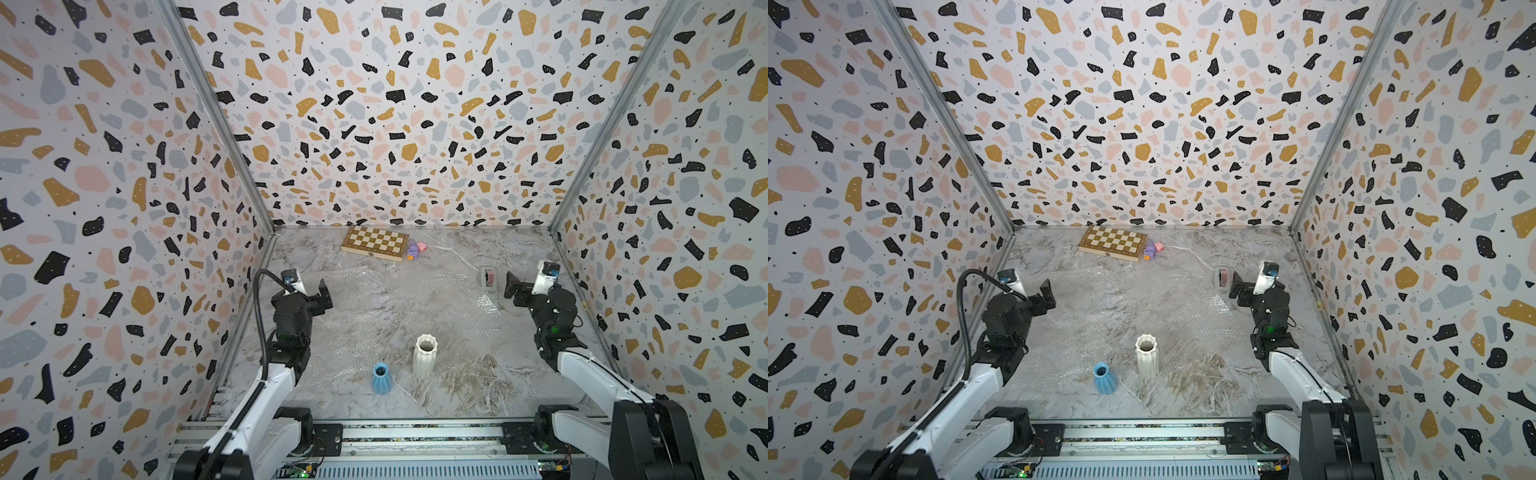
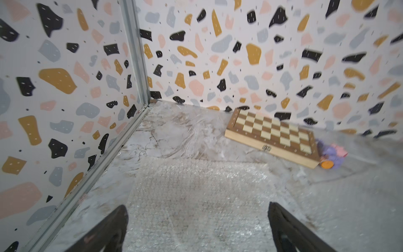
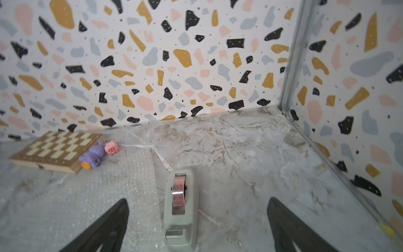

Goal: Wrap vases in bubble wrap
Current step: Pick up the vase from the center of the board.

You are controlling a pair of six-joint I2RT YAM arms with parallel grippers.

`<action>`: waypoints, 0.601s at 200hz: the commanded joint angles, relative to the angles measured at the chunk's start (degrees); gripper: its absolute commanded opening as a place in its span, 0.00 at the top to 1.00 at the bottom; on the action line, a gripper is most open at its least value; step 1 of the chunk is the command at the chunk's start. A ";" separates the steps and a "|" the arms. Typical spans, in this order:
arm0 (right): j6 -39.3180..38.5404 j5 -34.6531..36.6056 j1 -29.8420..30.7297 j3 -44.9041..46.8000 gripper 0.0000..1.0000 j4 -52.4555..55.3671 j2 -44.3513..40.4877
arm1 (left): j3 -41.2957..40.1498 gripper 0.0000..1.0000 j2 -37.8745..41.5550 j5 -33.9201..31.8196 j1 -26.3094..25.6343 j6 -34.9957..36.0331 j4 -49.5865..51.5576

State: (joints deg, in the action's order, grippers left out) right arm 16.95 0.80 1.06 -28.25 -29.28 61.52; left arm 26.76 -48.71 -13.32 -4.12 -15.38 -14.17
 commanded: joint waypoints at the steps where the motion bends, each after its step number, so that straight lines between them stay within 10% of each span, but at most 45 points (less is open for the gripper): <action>1: 12.51 -6.43 -3.19 -5.20 0.01 22.82 -3.00 | 3.72 0.01 5.72 -5.64 0.43 -19.28 19.56; 47: 7.47 -3.42 13.08 -18.06 0.01 47.58 -8.57 | 13.20 0.01 12.57 14.56 0.21 -23.05 37.98; 120: 23.21 13.66 63.12 -28.15 0.01 66.61 -5.64 | 19.25 0.01 15.49 35.03 -6.54 -23.39 57.97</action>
State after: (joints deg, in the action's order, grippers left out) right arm 31.44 6.04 52.56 -54.65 27.92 53.58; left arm 45.54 -34.46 13.43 -6.66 -38.13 36.36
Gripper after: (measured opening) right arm 0.993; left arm 0.992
